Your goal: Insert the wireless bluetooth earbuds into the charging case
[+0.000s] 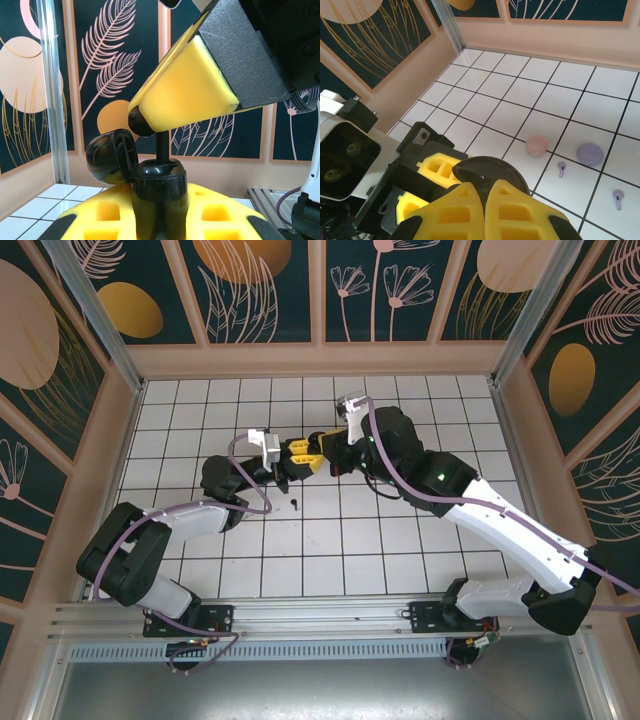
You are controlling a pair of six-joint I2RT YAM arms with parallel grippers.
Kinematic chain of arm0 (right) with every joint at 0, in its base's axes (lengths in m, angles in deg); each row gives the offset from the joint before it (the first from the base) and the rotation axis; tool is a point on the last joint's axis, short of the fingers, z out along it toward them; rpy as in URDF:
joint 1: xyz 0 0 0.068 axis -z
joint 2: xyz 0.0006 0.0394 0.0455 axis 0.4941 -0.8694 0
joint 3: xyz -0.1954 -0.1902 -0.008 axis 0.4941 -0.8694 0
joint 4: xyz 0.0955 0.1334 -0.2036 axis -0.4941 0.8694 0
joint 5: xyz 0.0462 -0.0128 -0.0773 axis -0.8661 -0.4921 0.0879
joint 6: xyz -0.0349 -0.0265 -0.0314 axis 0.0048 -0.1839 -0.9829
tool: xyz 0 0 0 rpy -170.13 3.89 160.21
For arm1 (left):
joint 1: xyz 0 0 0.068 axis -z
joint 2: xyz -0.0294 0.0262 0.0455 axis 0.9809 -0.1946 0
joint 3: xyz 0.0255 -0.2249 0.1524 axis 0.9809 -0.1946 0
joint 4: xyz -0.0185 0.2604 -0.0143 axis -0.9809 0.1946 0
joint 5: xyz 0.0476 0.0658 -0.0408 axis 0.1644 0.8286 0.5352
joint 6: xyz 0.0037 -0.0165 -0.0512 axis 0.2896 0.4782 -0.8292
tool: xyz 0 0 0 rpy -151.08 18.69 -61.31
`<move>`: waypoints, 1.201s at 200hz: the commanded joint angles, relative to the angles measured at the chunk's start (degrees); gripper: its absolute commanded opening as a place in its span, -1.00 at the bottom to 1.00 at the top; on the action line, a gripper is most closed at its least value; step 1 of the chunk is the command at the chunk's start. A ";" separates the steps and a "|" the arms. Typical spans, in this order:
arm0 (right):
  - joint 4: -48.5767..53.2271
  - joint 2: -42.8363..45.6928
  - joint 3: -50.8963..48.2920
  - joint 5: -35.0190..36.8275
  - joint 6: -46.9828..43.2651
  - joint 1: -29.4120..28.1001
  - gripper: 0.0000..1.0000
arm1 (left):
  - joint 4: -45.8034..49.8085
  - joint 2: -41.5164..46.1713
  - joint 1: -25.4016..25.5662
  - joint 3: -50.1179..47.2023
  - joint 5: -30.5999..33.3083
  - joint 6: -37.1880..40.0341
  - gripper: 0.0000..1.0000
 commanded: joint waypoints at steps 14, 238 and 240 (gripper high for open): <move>-1.04 0.34 -0.99 -1.66 1.25 0.65 -0.88 | -1.07 1.60 0.70 1.77 -0.82 1.99 -1.00; 0.88 0.38 2.35 0.07 2.74 0.65 -0.01 | 0.44 1.71 1.05 2.04 0.55 3.53 -1.00; 0.89 0.46 2.60 0.18 2.75 0.72 0.03 | 0.41 1.72 1.05 1.94 0.65 3.66 -1.00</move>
